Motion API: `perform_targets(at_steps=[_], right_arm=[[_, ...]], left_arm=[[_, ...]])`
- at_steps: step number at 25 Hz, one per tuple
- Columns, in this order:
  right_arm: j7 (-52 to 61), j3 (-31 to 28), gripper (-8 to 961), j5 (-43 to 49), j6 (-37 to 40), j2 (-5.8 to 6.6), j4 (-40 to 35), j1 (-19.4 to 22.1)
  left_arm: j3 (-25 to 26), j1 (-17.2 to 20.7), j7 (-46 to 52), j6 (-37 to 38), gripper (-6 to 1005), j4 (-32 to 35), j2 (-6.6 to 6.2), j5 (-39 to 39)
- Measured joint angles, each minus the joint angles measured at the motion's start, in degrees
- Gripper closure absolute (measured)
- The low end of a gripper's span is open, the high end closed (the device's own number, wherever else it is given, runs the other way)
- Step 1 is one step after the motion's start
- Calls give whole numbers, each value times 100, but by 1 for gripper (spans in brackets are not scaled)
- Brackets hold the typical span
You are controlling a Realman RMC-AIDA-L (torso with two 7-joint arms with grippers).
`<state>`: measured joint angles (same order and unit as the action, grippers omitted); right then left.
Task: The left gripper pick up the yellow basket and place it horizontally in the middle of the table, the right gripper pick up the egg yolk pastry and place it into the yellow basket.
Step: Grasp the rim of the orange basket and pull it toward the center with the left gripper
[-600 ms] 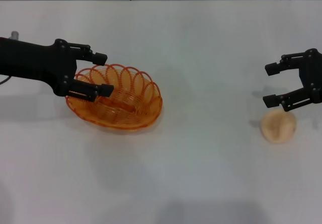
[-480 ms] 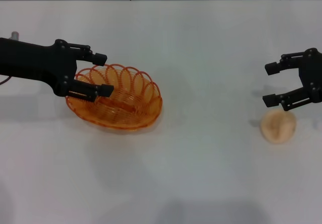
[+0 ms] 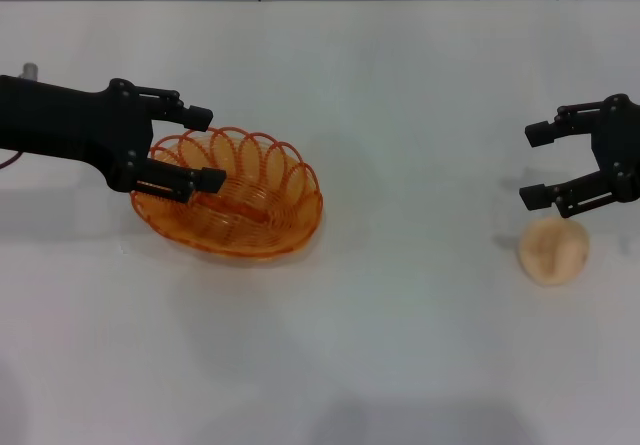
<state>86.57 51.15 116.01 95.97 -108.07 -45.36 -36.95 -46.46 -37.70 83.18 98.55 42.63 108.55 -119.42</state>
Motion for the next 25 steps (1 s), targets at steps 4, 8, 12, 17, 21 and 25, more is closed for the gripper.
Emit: perform_targets(at_steps=[4,8,12,17,21,25], right_arm=[[-11,-2,91,0,-17,-7,0,21],[-71,-42,94,-10,-41,-28,0,91],[-98,-53,96,-32,-124,-30,-37,188],[-118,-61,98,-47,-189,-34,-115,288],[-148,-63,101,-50,-211,-39,-121,317],[-179,-63,103,-45,-237,-39,-123,320]], left_arm=[[-3,11,36,-8,216,-3,3,-3],[21,42,574,-69,222,188,44,-6],[-1,110,1059,-111,228,524,136,-94],[23,381,2854,-130,236,2249,656,-893],[-5,398,4051,-121,242,2709,635,-1011],[-11,157,5087,-78,249,2602,409,-1475]])
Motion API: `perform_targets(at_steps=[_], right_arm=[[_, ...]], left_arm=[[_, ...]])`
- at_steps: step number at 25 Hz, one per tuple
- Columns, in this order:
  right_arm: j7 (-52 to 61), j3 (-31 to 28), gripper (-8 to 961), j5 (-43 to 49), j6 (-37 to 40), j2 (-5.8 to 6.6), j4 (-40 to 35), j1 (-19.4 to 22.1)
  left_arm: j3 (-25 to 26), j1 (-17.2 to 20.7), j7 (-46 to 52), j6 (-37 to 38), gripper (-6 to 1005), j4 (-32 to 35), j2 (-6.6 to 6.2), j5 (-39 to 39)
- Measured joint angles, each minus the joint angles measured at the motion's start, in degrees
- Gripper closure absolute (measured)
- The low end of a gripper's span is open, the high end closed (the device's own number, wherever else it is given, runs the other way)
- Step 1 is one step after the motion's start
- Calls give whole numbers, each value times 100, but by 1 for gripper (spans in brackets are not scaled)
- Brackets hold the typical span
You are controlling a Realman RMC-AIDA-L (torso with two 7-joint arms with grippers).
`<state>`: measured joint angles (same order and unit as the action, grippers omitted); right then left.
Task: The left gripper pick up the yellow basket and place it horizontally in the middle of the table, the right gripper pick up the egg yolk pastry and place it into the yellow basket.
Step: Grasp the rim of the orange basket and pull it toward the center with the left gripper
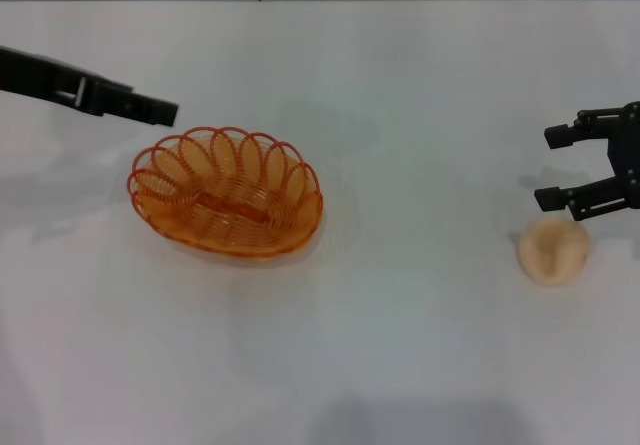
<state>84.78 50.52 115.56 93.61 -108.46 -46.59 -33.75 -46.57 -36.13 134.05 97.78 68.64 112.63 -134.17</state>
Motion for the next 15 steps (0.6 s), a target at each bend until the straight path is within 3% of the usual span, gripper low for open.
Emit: perform_targets(at_steps=[4,9,15], right_arm=[[-28,3,105,4,-21,-1,0,1],[-42,44,108,25,-91,-28,0,-4],[-98,53,111,36,-102,-70,-5,-2]], left_arm=[[-10,-277,351,45,255,-129,-30,-872],[-95,-641,542,89,263,-568,28,-1834],[-248,-741,623,-154,272,-859,123,-2080]])
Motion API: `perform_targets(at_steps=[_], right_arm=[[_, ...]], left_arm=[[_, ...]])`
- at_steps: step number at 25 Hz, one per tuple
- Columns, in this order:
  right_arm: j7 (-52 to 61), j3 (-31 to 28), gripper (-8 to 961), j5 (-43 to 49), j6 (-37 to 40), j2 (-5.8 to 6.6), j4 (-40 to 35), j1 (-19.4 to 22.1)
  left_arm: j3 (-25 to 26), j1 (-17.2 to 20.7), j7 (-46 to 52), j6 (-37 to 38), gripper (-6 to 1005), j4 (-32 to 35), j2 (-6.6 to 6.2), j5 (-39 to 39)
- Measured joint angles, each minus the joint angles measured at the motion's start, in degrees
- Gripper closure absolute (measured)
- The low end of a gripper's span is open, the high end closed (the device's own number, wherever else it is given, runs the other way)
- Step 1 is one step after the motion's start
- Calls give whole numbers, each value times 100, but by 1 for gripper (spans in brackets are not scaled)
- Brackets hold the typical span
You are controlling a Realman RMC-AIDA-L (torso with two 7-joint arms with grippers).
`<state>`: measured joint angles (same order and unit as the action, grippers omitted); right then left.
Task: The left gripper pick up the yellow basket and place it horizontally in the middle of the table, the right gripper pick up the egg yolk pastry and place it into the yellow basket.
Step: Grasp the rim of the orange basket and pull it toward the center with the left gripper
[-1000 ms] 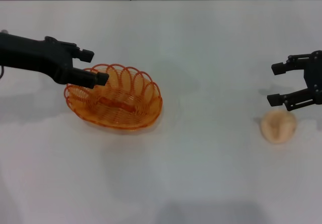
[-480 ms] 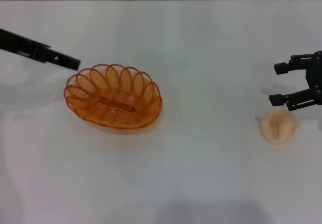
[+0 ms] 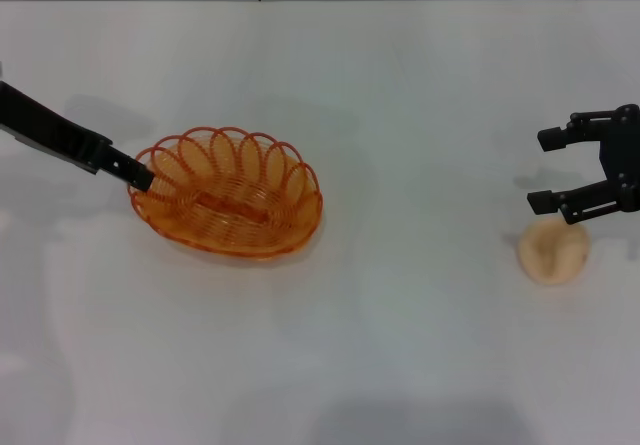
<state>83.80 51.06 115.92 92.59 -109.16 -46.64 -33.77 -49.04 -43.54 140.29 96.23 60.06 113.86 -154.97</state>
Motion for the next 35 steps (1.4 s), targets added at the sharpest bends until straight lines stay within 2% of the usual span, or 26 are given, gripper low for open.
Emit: perform_targets(at_steps=[8,16,35], right_arm=[[-77,1,115,2,1,-27,-4,2],[-166,9,120,1,-4,-57,-4,2],[-251,27,130,60,-53,-105,48,2]], left_arm=[[-95,46,89,-536,285,-275,55,-67],[-81,8,93,-941,297,-784,49,-72],[-78,8,136,-1426,327,-1013,75,-23]])
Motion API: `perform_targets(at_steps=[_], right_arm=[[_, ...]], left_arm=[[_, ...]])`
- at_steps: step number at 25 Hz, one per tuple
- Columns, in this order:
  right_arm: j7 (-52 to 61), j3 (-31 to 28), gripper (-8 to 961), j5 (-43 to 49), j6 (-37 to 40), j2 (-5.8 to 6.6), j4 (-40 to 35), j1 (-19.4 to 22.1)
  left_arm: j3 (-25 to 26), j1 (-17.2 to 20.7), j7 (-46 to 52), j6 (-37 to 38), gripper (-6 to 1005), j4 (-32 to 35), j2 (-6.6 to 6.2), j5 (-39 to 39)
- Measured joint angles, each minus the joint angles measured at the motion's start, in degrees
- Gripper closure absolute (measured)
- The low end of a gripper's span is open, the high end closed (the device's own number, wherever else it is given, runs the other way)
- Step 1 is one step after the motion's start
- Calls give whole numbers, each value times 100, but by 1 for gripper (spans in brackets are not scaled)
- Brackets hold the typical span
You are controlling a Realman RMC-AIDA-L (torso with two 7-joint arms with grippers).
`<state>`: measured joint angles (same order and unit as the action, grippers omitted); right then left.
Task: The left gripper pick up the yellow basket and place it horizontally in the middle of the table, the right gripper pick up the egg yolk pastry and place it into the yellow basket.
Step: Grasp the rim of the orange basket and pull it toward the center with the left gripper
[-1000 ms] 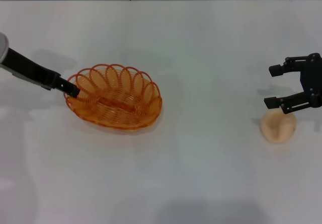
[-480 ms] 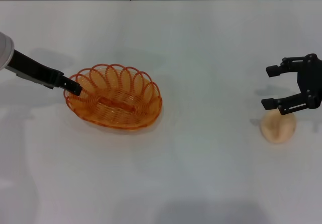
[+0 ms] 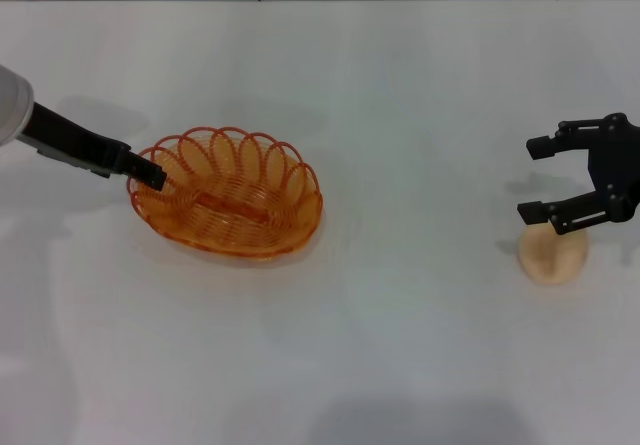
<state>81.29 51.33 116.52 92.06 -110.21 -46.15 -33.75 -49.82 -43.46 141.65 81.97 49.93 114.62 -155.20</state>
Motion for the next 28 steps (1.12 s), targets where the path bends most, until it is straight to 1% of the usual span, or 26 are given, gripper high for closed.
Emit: perform_targets(at_steps=[4,11,13,24,28], right_arm=[[0,0,132,22,-4,-21,2,1],[0,0,136,49,-4,-48,-16,7],[-2,0,137,71,-4,-52,-16,8],[-62,-12,143,82,-4,-65,-21,9],[-61,-8,145,82,-4,-53,-38,9]], left_arm=[[-22,-14,-11,-105,333,-153,15,-17],[-18,-32,-22,-125,344,-203,41,-28],[6,-32,-11,-131,579,-203,42,38],[9,-68,24,-67,778,-203,44,102],[10,-61,31,-67,885,-203,48,139]])
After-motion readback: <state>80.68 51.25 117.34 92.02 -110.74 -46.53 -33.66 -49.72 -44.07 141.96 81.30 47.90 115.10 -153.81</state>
